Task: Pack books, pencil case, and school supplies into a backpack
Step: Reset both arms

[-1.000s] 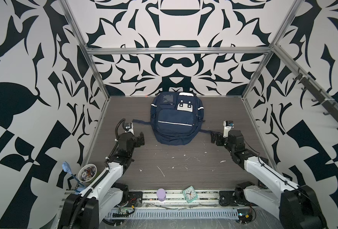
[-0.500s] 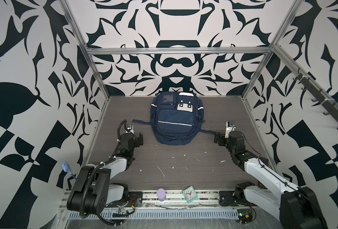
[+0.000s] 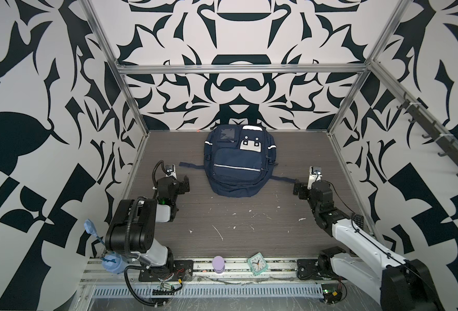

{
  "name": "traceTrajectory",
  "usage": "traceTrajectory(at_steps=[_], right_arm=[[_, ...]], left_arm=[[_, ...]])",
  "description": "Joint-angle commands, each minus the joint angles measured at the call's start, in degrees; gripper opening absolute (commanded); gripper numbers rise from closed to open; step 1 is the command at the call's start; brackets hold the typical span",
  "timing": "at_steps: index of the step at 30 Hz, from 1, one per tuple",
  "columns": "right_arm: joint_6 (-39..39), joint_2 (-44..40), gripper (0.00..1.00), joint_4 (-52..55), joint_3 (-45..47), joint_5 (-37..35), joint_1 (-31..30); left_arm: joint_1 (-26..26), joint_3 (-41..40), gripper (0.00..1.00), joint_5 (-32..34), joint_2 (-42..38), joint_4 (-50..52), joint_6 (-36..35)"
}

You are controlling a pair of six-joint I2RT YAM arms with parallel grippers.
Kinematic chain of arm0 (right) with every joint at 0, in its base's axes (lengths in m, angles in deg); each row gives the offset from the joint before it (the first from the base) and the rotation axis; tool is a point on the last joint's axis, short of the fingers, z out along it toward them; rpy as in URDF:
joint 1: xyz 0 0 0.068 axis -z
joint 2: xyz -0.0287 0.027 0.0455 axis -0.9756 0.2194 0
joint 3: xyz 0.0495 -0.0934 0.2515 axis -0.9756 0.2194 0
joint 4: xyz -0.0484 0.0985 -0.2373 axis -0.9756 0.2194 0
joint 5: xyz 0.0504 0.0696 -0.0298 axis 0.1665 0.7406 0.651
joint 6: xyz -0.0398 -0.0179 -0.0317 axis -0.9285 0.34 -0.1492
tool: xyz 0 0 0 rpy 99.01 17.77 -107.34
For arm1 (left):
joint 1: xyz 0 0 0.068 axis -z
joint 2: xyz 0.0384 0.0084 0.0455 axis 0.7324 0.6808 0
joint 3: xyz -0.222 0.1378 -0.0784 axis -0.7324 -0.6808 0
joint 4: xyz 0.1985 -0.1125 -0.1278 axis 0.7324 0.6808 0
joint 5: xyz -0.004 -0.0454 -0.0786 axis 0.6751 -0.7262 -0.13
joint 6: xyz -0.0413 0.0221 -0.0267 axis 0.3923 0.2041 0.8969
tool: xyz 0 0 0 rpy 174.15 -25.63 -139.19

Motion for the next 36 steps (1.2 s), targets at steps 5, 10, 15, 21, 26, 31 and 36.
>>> traceTrajectory(at_steps=[5,10,15,21,26,31,36], right_arm=[[-2.6,3.0,0.99,-10.7,2.6,-5.2,0.4],[-4.8,10.1,0.99,-17.8,1.6,-7.2,2.0],[-6.1,20.7,0.99,-27.2,1.0,-3.8,4.0],[-5.7,32.2,0.99,-40.7,2.0,6.2,7.8],[-7.0,33.4,0.99,-44.6,3.9,9.7,7.9],[-8.7,33.2,0.99,-38.9,1.1,13.7,7.9],[-7.1,33.2,0.99,-46.3,5.1,10.4,8.0]], left_arm=[[-0.2,1.0,0.99,-7.1,0.1,-0.5,-1.5],[-0.2,1.0,0.99,-6.9,0.2,-0.7,-1.3],[-0.1,1.0,0.99,-6.8,0.1,-0.7,-1.3],[-0.1,1.0,0.99,-6.7,0.2,-0.7,-1.3],[-0.2,1.0,0.99,-6.7,0.2,-0.7,-1.3],[-0.2,1.0,0.99,-6.8,0.2,-0.7,-1.3],[-0.2,1.0,0.99,-6.7,0.3,-0.8,-1.3]])
